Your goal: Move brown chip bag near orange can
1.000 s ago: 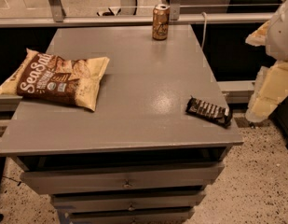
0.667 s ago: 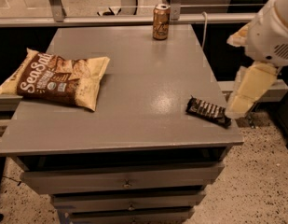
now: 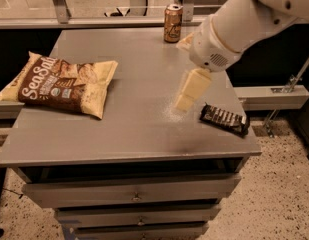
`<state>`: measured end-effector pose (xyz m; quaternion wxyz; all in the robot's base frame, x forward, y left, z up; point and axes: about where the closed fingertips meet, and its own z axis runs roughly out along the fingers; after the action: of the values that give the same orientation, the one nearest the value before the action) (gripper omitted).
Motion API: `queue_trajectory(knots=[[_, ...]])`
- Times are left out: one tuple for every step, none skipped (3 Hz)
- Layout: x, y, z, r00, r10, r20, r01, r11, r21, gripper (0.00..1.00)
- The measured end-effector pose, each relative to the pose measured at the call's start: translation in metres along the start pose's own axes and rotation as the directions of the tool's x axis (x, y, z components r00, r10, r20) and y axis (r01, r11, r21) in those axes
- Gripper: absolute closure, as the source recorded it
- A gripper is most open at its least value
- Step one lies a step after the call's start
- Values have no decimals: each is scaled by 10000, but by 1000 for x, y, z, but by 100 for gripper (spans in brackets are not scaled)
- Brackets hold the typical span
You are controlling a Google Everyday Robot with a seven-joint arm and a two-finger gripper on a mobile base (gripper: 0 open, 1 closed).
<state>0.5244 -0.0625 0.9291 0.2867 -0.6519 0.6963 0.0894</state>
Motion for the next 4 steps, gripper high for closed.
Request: queue_trajectory(knots=[[-45,-4,45,9899,-114,1411,156,9994,-293,0],[-63,-7,57,9808,-124,1946,177,9995,-256,0],[-63,-7,57,9808,-125,1945,178,9995,-255,0],[-86,-7,66,9595,-440,2781,560,9978,-353,0]])
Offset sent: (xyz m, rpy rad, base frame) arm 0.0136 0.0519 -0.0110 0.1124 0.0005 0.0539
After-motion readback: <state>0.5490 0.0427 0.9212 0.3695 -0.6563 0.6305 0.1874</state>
